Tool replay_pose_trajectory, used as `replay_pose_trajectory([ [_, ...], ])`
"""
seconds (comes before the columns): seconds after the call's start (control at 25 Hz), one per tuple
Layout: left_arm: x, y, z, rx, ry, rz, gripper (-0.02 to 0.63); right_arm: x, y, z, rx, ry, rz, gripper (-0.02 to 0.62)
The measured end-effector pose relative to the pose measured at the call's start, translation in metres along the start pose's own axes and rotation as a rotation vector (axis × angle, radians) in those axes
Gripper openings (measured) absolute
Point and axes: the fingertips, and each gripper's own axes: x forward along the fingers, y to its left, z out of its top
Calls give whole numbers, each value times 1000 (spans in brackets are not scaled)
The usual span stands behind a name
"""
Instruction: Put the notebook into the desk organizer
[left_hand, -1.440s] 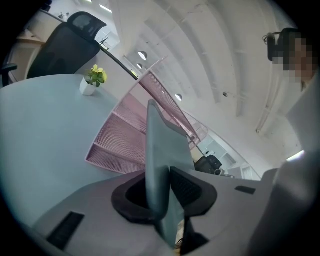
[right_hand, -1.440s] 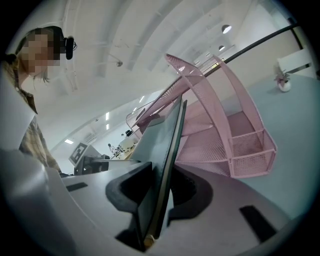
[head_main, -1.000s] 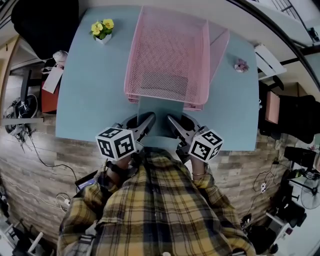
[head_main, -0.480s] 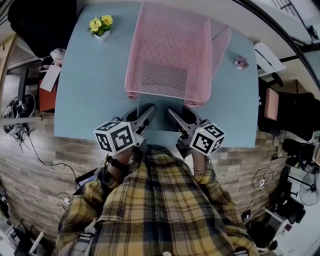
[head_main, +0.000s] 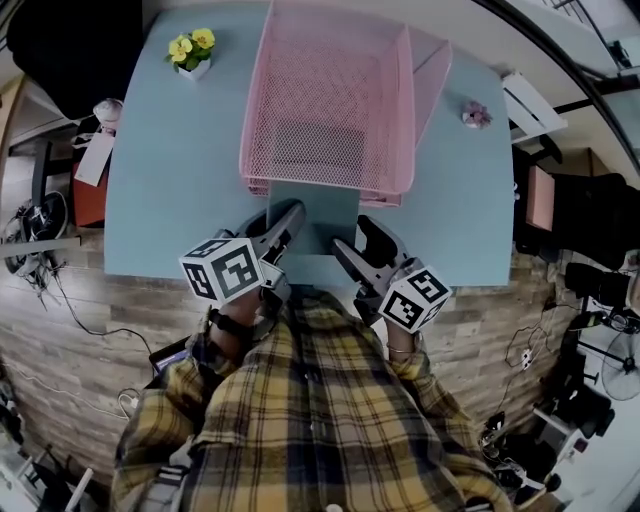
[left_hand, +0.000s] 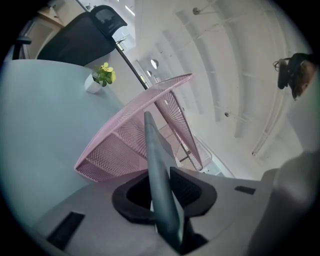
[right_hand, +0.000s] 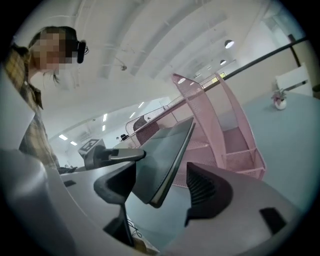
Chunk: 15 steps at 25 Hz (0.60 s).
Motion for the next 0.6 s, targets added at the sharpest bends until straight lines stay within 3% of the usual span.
replay_pose_trajectory([
  [0.4, 1, 1, 0, -12, -4, 3, 92, -7, 22, -18, -341, 39, -36, 334],
  [0.6, 1, 1, -1, -18, -3, 2, 94, 0, 24, -27, -426, 57, -54, 334],
])
